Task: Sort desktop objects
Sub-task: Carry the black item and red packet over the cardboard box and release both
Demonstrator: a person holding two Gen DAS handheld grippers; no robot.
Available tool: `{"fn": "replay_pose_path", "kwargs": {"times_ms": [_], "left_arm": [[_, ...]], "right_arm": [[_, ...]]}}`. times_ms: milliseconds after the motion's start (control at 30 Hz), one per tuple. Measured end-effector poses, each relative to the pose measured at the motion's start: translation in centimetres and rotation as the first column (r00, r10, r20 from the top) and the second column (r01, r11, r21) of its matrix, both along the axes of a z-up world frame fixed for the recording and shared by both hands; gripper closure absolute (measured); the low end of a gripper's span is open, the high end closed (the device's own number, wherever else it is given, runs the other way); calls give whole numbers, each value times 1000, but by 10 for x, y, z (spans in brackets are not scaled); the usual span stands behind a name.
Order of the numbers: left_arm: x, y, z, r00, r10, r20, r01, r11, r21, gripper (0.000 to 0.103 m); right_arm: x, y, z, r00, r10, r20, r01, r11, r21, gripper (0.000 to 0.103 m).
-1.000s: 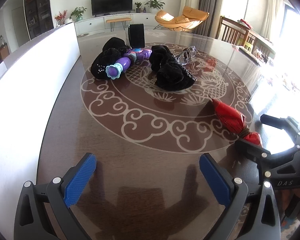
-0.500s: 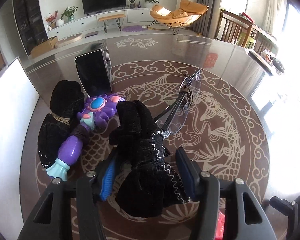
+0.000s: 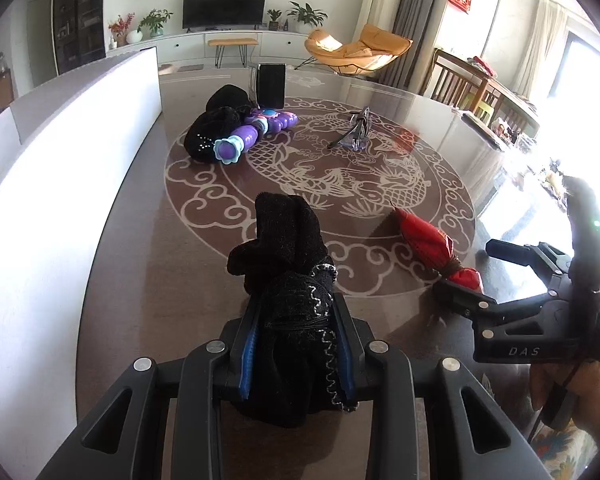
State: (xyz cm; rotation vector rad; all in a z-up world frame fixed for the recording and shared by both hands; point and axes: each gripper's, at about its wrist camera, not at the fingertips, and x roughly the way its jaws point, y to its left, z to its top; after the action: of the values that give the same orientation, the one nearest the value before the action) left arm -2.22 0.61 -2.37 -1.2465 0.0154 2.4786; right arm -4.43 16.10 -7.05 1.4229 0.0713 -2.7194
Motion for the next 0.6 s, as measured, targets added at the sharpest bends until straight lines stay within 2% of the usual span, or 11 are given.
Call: {"fn": "replay_pose_path", "kwargs": {"times_ms": [33, 100, 167, 233, 333, 400, 500, 600], "left_arm": [[4, -5, 6, 1000, 1, -8, -1, 1000, 14, 71], [8, -15, 18, 1000, 7, -27, -6, 999, 42, 71], [11, -24, 33, 999, 13, -41, -9, 997, 82, 71], [15, -33, 52, 998, 17, -58, -9, 991, 132, 71], [25, -63, 82, 995, 36, -96, -16, 978, 206, 71], [30, -90, 101, 990, 67, -124, -38, 975, 221, 71], [27, -142, 120, 980, 143, -137, -113, 972, 204, 71], [19, -199, 127, 957, 255, -140, -235, 962, 142, 71]], "right_arm": [[-2, -1, 1, 1000, 15, 15, -15, 1000, 3, 0], [-4, -7, 8, 998, 59, 17, -59, 998, 3, 17], [-8, -18, 13, 992, 119, 35, -119, 993, 7, 57], [-11, -30, 16, 984, 158, 78, -160, 987, 23, 78], [-10, -41, 31, 978, 187, 87, -190, 982, 21, 78], [-12, -50, 52, 977, 200, 72, -199, 980, -20, 78], [-17, -82, 97, 971, 238, 5, -237, 967, -93, 78], [-24, -136, 141, 947, 315, -62, -321, 928, -188, 78]]}}
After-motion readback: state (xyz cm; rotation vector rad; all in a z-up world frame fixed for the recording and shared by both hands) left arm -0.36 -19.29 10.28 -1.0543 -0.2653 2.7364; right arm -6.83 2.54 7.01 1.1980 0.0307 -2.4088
